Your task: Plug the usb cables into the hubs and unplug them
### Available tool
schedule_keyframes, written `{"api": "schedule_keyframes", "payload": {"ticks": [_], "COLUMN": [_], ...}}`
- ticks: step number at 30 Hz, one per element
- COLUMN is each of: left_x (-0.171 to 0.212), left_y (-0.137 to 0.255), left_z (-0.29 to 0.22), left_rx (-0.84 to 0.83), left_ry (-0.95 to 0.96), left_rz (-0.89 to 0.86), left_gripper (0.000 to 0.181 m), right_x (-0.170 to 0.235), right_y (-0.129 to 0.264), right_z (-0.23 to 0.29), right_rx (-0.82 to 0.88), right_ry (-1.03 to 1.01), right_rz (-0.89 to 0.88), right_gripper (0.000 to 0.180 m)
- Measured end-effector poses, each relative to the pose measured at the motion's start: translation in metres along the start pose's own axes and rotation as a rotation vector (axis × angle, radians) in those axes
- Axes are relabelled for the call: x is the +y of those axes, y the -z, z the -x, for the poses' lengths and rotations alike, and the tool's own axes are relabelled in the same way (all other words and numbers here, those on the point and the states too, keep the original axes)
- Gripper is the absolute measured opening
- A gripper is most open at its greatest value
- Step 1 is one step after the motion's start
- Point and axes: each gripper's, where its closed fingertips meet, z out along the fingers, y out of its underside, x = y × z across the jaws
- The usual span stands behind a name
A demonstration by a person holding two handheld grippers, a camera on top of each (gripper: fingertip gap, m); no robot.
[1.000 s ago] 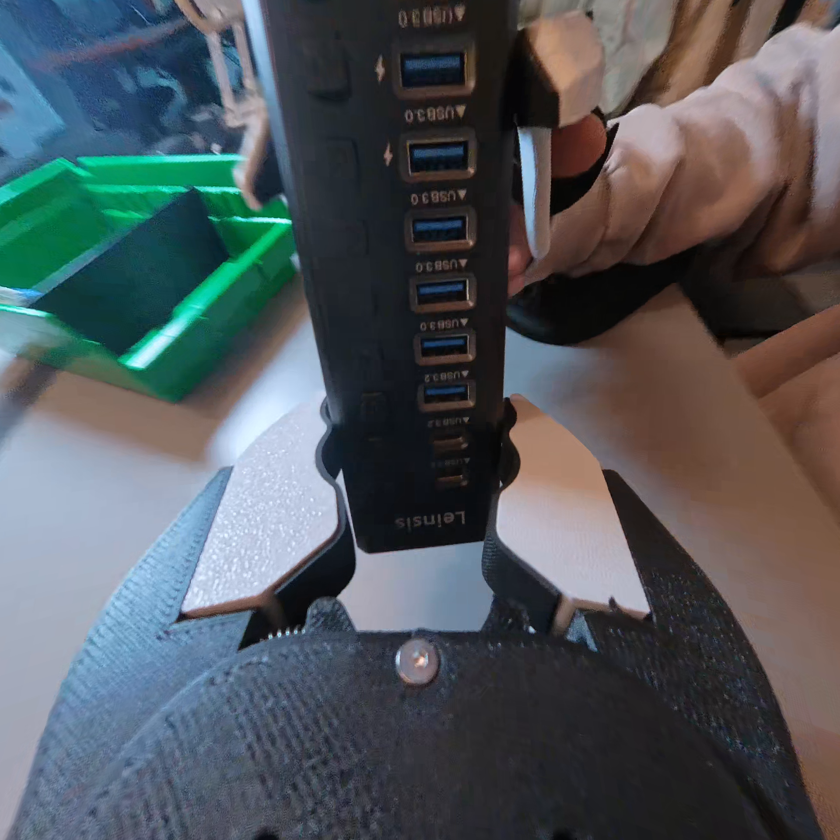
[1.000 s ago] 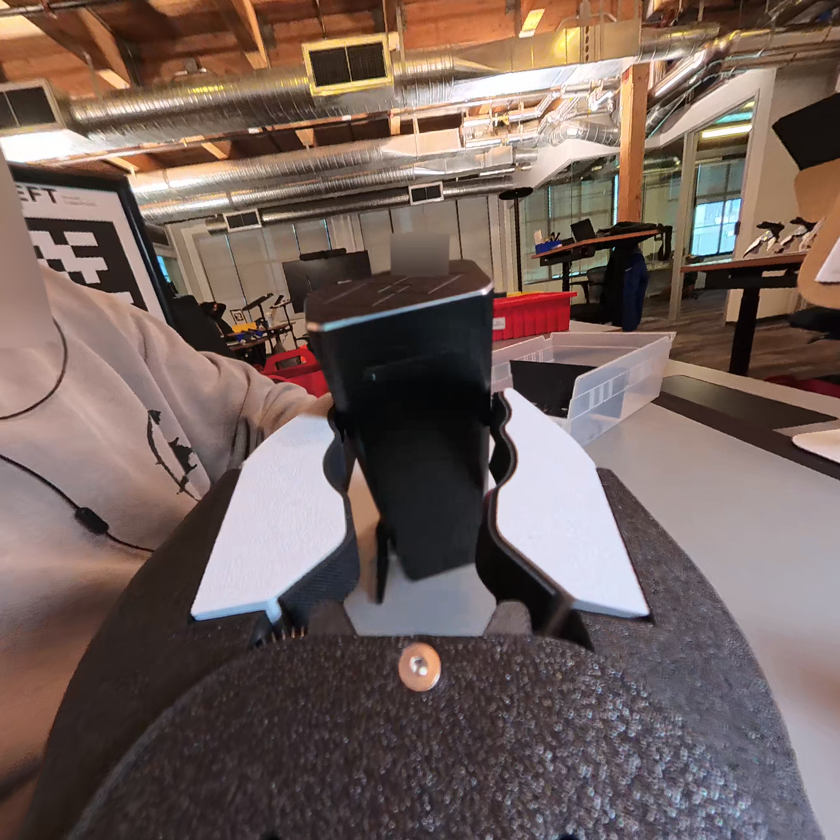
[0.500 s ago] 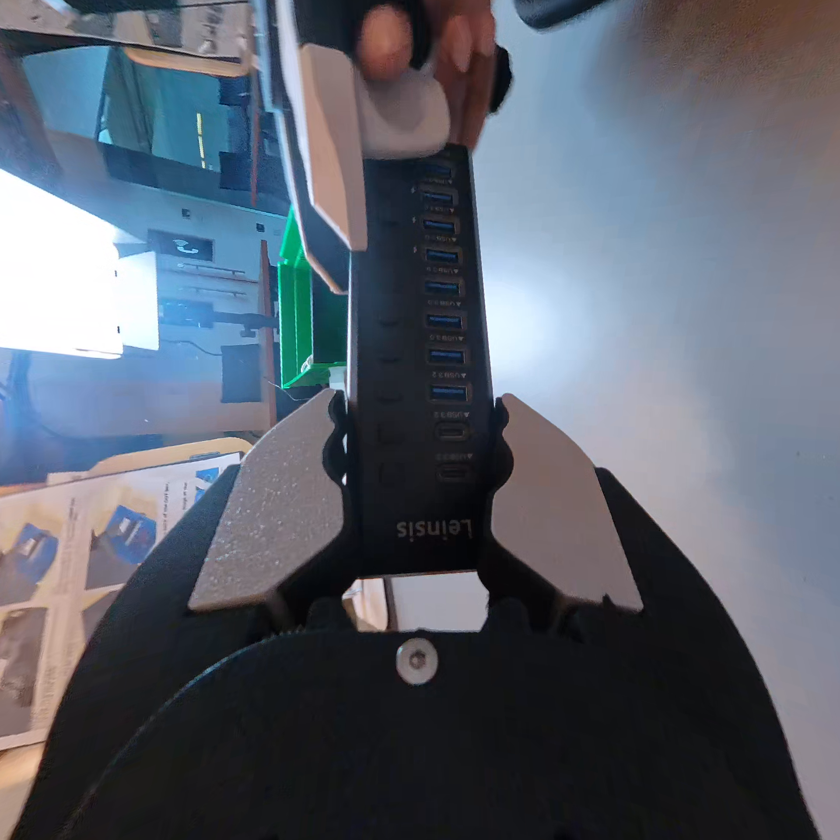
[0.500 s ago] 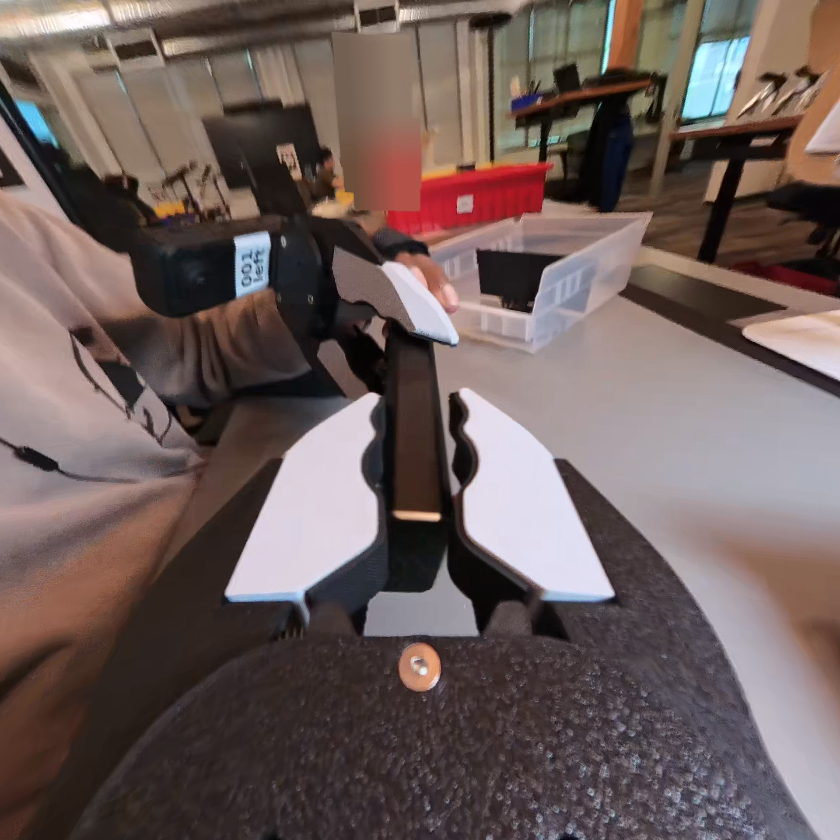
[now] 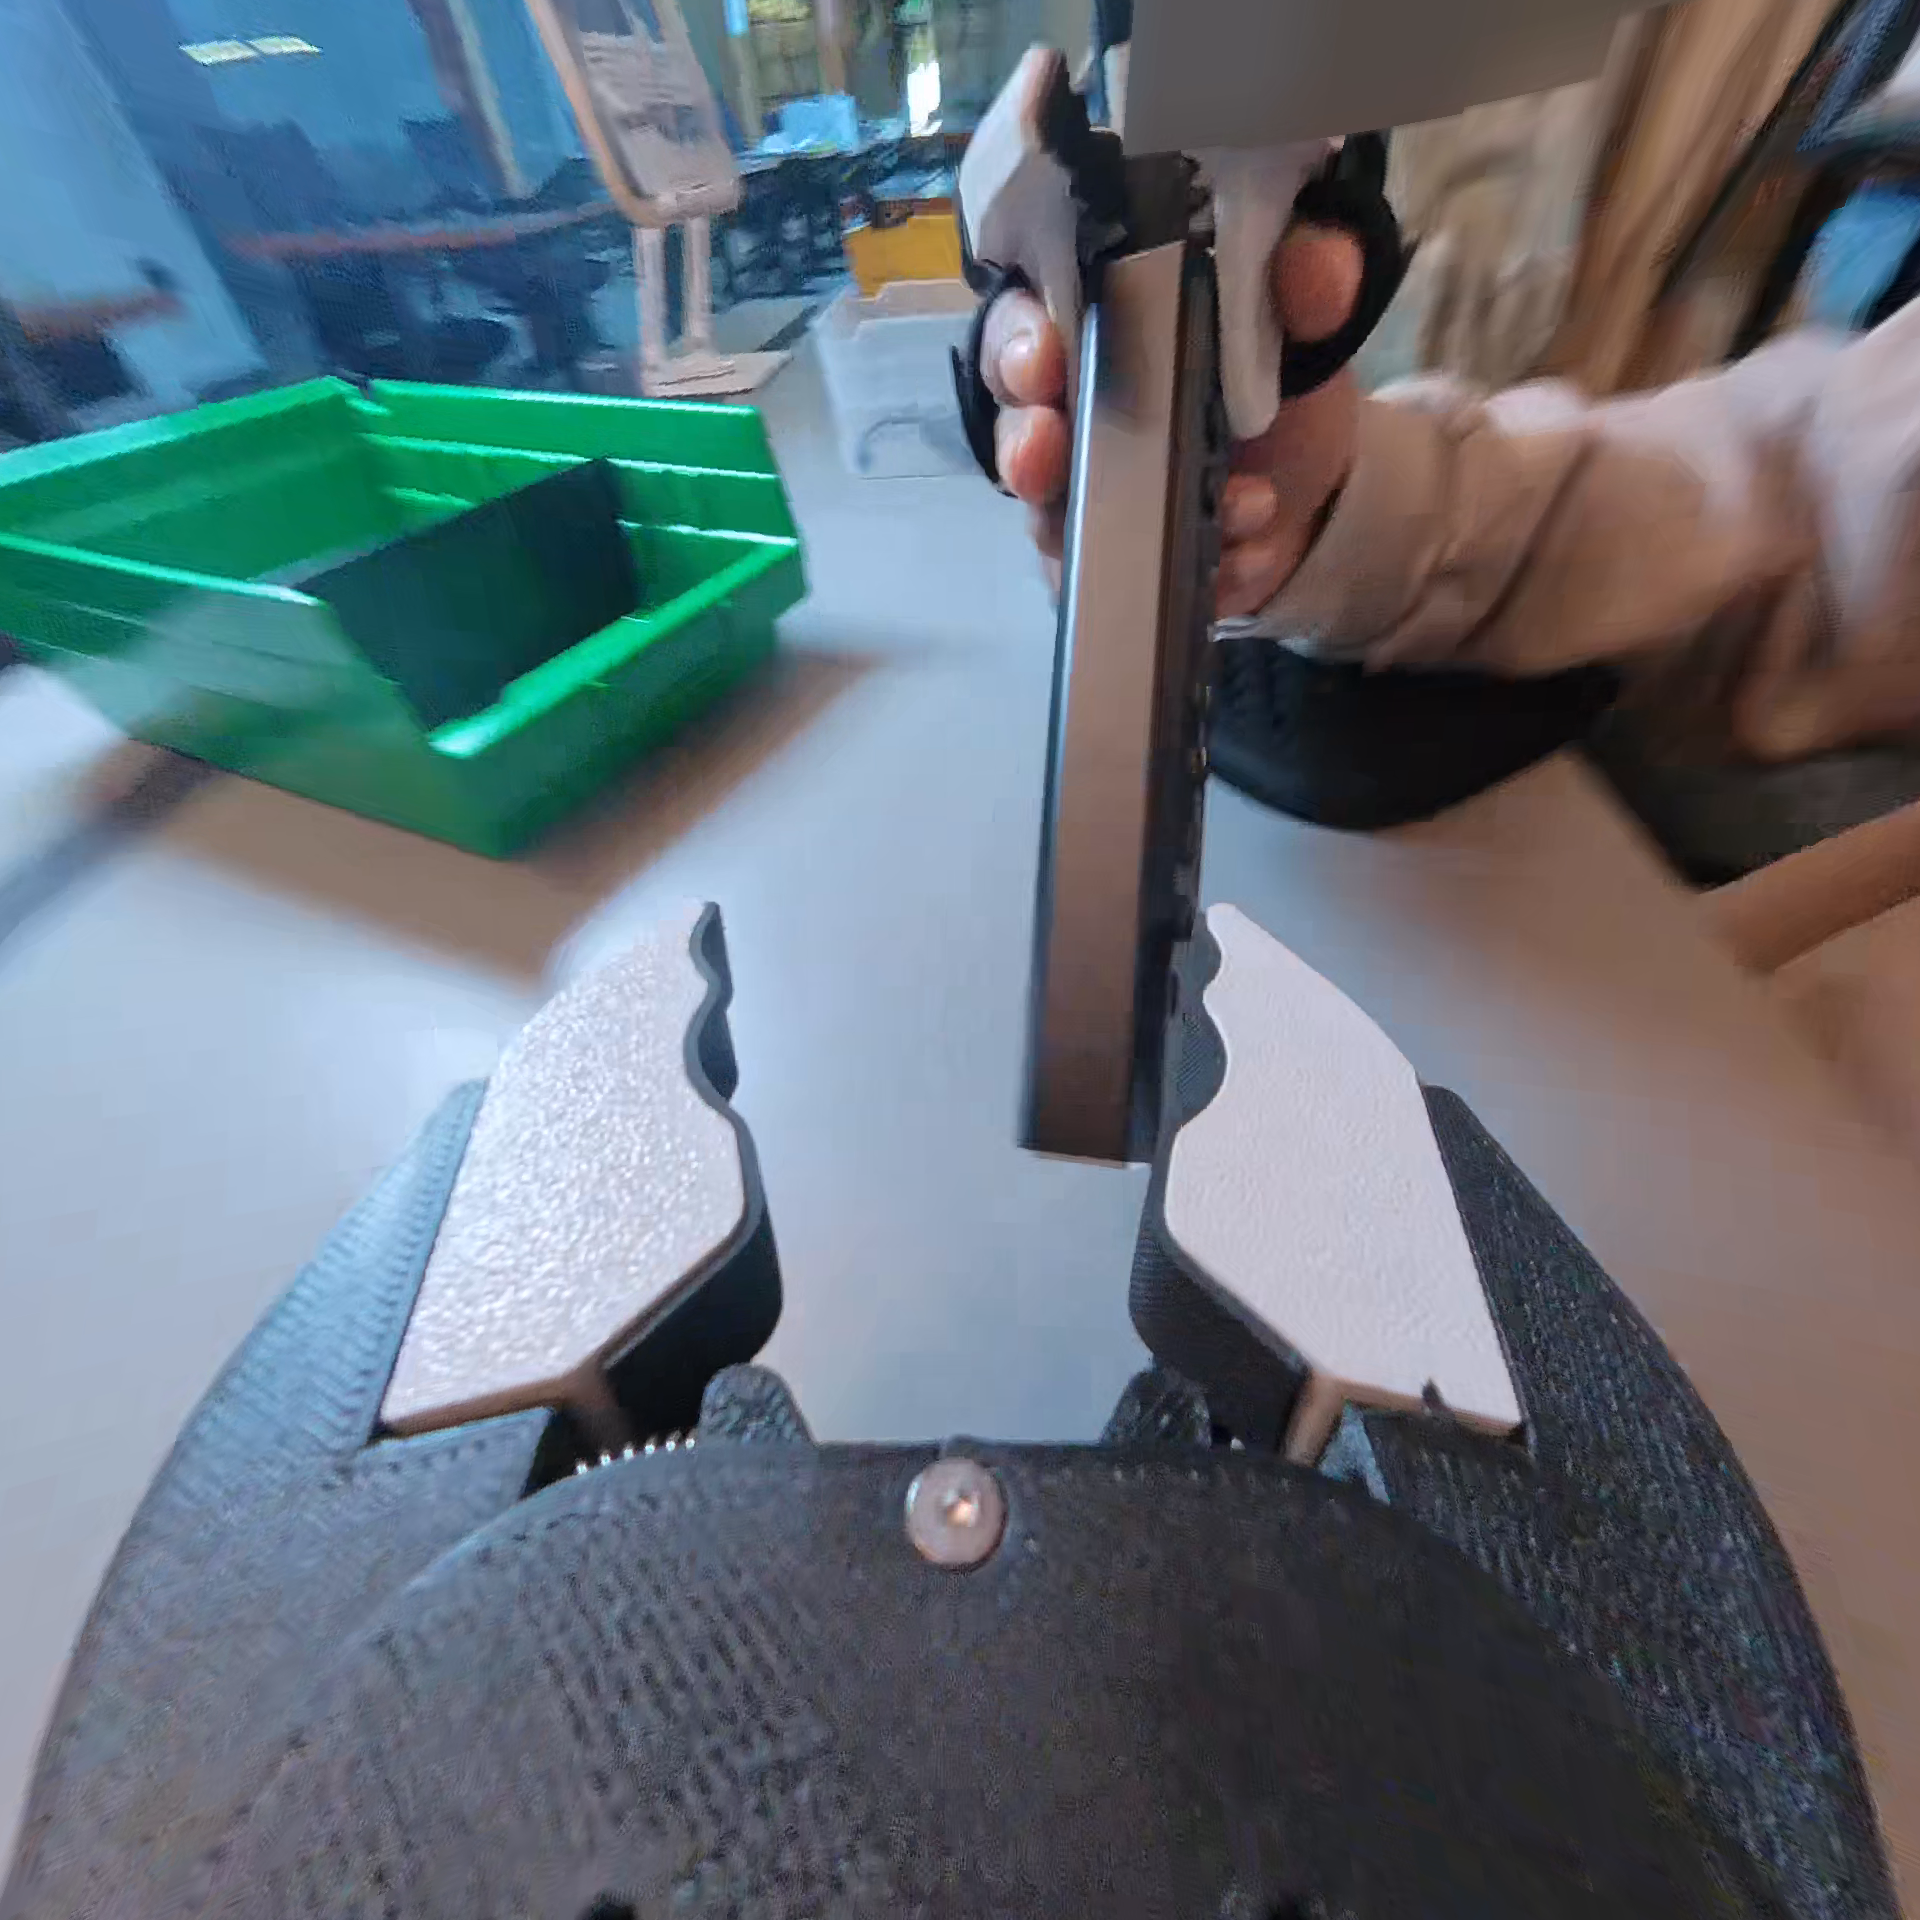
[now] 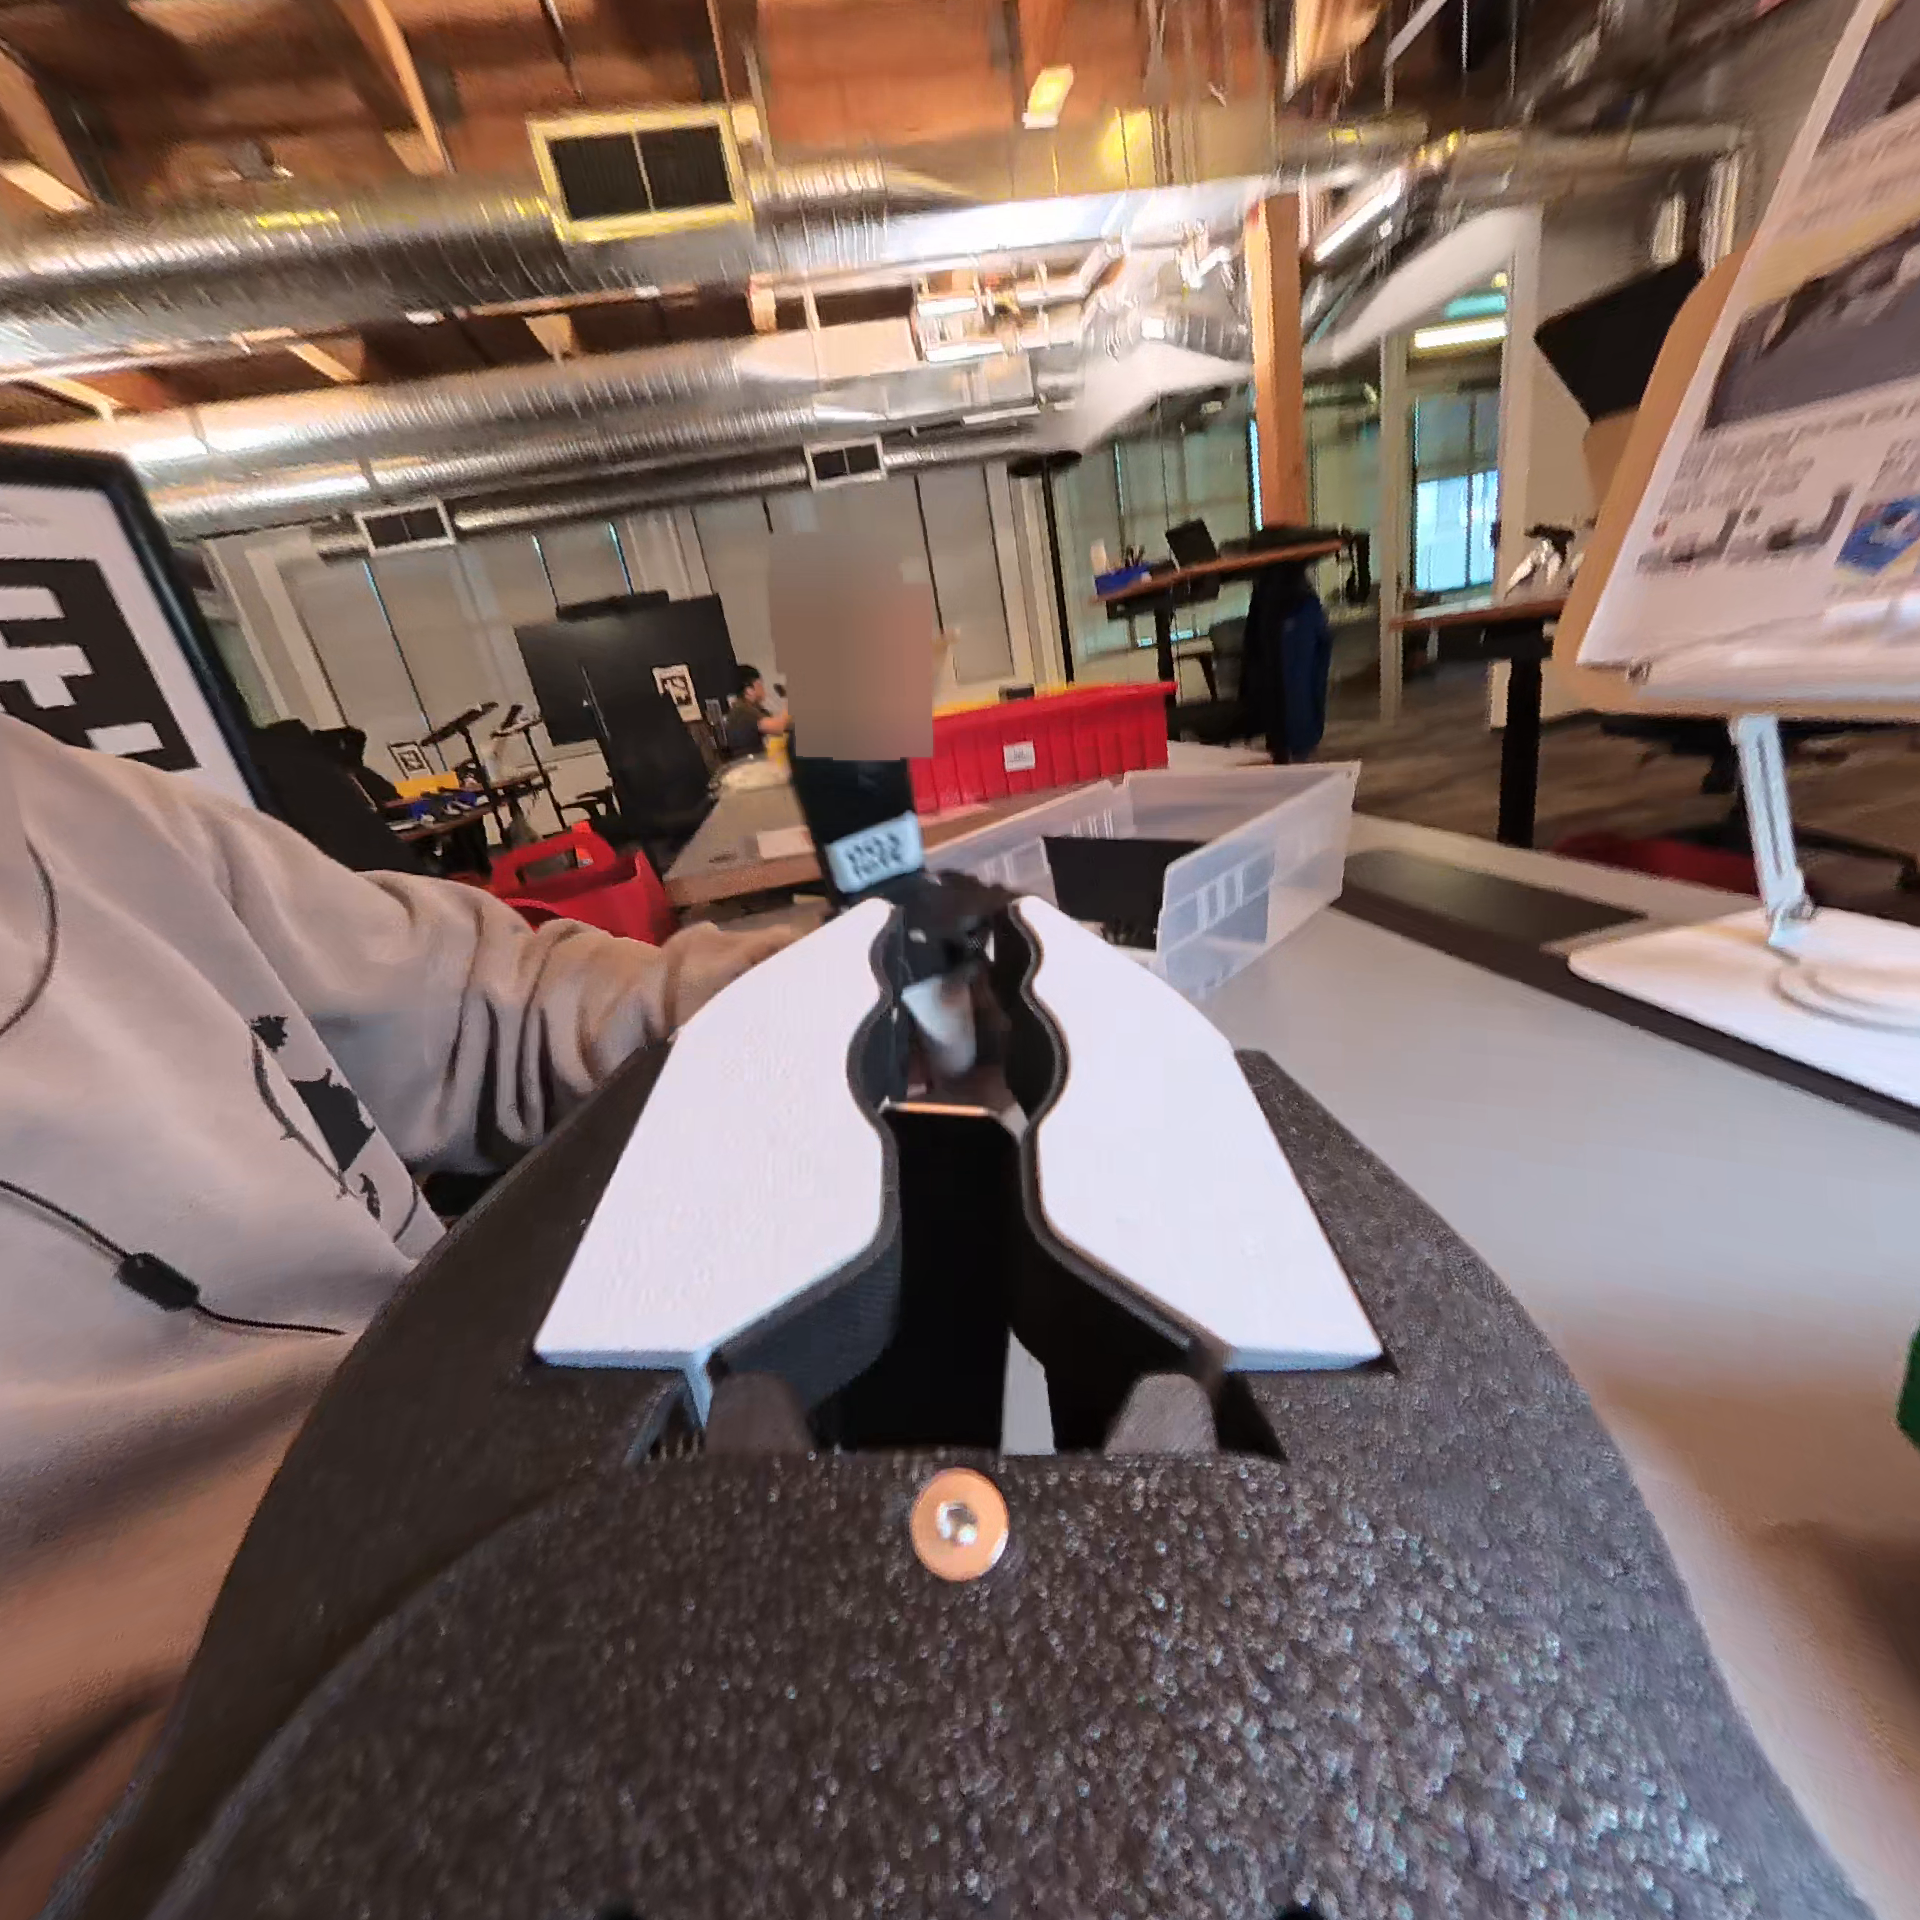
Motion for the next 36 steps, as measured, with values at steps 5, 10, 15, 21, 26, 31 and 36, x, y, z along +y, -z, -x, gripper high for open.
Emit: {"api": "schedule_keyframes", "payload": {"ticks": [5,10,15,21,26,31,36], "left_x": [-0.005,-0.001,0.004,-0.010,-0.027,0.000,0.017], "left_y": [-0.022,-0.033,-0.051,-0.041,0.011,0.034,0.038], "left_z": [-0.037,-0.061,-0.070,-0.065,-0.020,-0.010,-0.007], "left_rx": [0.184,0.256,0.251,0.215,0.081,0.017,-0.074], "left_ry": [0.097,0.083,0.033,-0.130,-0.200,-0.392,-0.672], "left_rz": [-0.056,-0.009,0.027,0.067,0.103,0.321,0.605], "left_gripper": [0.066,0.075,0.077,0.031,0.030,0.030,0.031], "right_x": [-0.013,-0.015,-0.042,-0.055,-0.017,0.034,0.077], "right_y": [-0.002,-0.006,-0.014,-0.009,-0.003,-0.010,-0.011], "right_z": [0.019,0.025,0.050,0.060,0.025,0.010,0.006], "right_rx": [-0.076,-0.057,-0.136,-0.160,0.056,0.103,0.124], "right_ry": [0.014,0.118,0.145,0.170,0.433,0.624,0.795], "right_rz": [-0.067,-0.047,-0.168,-0.238,0.078,0.446,0.786], "right_gripper": [0.016,0.016,0.016,0.017,0.015,0.029,0.046]}}
